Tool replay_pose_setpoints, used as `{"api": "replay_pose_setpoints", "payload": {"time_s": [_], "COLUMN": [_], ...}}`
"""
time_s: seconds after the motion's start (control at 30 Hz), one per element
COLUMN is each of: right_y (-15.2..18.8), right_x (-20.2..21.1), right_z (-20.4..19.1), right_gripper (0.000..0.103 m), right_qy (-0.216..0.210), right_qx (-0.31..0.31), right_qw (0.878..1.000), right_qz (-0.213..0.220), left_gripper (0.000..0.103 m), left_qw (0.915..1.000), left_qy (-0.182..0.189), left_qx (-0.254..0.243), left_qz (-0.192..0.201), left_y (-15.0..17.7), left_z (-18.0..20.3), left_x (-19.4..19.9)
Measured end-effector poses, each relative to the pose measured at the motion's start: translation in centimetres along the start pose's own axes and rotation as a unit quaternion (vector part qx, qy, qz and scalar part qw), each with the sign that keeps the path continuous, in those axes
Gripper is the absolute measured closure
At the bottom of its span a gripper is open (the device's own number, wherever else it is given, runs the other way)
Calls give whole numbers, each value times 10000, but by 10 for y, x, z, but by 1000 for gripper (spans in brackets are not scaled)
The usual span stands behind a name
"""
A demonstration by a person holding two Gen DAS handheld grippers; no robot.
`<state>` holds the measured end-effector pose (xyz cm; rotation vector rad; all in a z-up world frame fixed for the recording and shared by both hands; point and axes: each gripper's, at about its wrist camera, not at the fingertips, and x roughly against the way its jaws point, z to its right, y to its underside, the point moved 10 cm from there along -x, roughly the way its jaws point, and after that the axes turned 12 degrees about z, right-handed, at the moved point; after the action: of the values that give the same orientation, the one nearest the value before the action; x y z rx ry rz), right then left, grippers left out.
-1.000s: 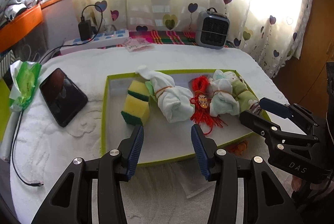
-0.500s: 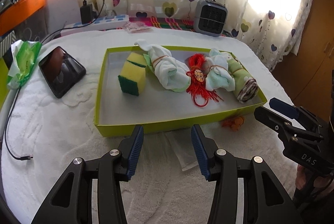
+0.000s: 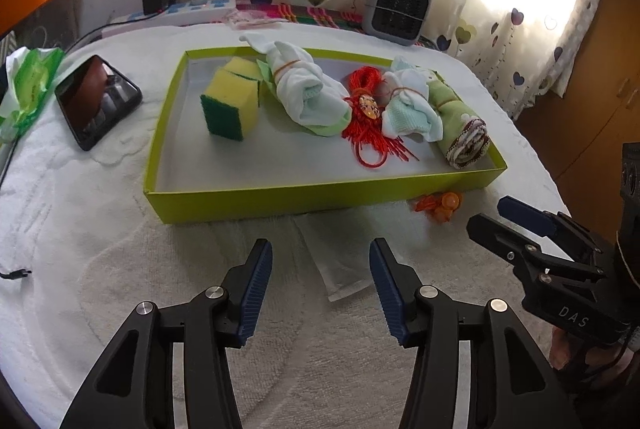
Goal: Organize soft objects
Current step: 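Move both tools toward the tissue packet and orange toy beside the box, then grasp the orange toy with the right tool while the left tool grasps the white tissue packet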
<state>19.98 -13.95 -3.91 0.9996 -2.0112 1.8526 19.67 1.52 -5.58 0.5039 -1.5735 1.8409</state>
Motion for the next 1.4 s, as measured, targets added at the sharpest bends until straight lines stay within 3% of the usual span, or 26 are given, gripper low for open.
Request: {"api": "replay_pose_setpoints", "payload": {"time_s": [0.17, 0.8, 0.97, 1.4], "right_y": [5, 3, 2, 3], "right_x": [-10, -26, -27, -27], "right_z": [-7, -12, -11, -14], "right_gripper": [40, 40, 40, 73], "right_qy": [-26, 71, 67, 26], "right_qx": [126, 153, 101, 91], "right_qw": [9998, 9997, 9998, 9998], "right_qz": [-144, -171, -156, -156], "left_gripper": [53, 51, 61, 80], "left_qw": [9999, 10000, 9999, 9998], "left_qy": [52, 45, -105, -180], "left_qx": [27, 8, -63, 71], "left_qz": [-132, -52, -14, 35], "left_y": [7, 5, 6, 6], "left_z": [5, 7, 4, -4], "left_x": [-7, -13, -12, -9]}}
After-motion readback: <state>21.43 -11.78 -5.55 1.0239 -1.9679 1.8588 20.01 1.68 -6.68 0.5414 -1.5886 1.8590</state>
